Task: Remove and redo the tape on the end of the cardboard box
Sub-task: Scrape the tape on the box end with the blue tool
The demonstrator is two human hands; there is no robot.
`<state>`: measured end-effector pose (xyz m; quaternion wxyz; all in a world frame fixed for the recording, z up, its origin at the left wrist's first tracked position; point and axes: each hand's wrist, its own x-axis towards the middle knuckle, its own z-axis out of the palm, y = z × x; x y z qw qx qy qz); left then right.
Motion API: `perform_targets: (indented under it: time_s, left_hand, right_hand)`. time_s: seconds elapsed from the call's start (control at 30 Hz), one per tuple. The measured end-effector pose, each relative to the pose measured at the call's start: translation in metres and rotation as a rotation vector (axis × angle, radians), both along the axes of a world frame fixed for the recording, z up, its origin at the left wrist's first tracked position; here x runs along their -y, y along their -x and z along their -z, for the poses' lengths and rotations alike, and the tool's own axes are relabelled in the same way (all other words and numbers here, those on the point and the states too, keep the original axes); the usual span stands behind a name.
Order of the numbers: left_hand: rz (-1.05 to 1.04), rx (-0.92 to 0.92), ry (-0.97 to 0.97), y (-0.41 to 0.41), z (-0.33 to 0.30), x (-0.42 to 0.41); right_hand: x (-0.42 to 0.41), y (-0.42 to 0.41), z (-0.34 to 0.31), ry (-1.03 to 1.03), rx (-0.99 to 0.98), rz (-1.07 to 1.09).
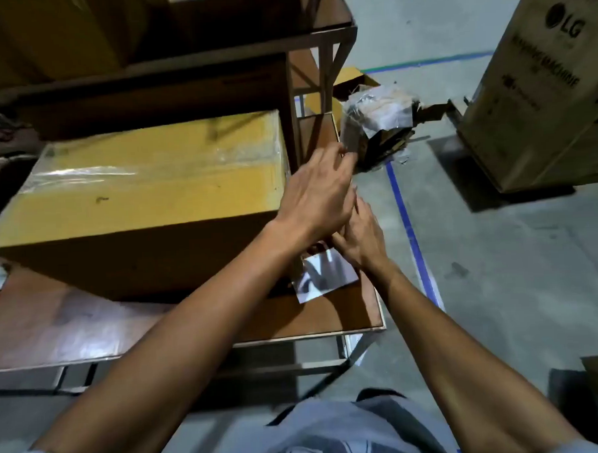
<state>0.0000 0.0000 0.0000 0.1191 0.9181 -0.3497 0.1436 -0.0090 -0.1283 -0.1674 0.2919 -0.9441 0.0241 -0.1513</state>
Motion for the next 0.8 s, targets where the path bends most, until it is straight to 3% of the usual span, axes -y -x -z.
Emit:
perform_targets:
  time_s: [0.13, 0.27, 0.43, 0.8]
  left_hand:
    - [-0.087, 0.002, -0.162, -0.042, -0.015, 0.001]
    - [-0.228, -0.109, -0.283, -0.089, -0.009, -0.007]
    - [-0.342, -0.253, -0.222, -0.115, 0.006, -0.015]
    - [-0.408, -0.261, -0.127, -0.119, 0.010, -0.013]
  right_hand:
    - [-0.002, -0.027, 0.005, 0.022, -0.060, -0.021]
    - [0.001, -0.052, 0.012, 0.071, -0.069, -0.128]
    - [0.004, -0.071, 0.021, 0.063, -0.120, -0.321]
    - [0.015, -0.090, 0.033, 0.083, -0.060, -0.445]
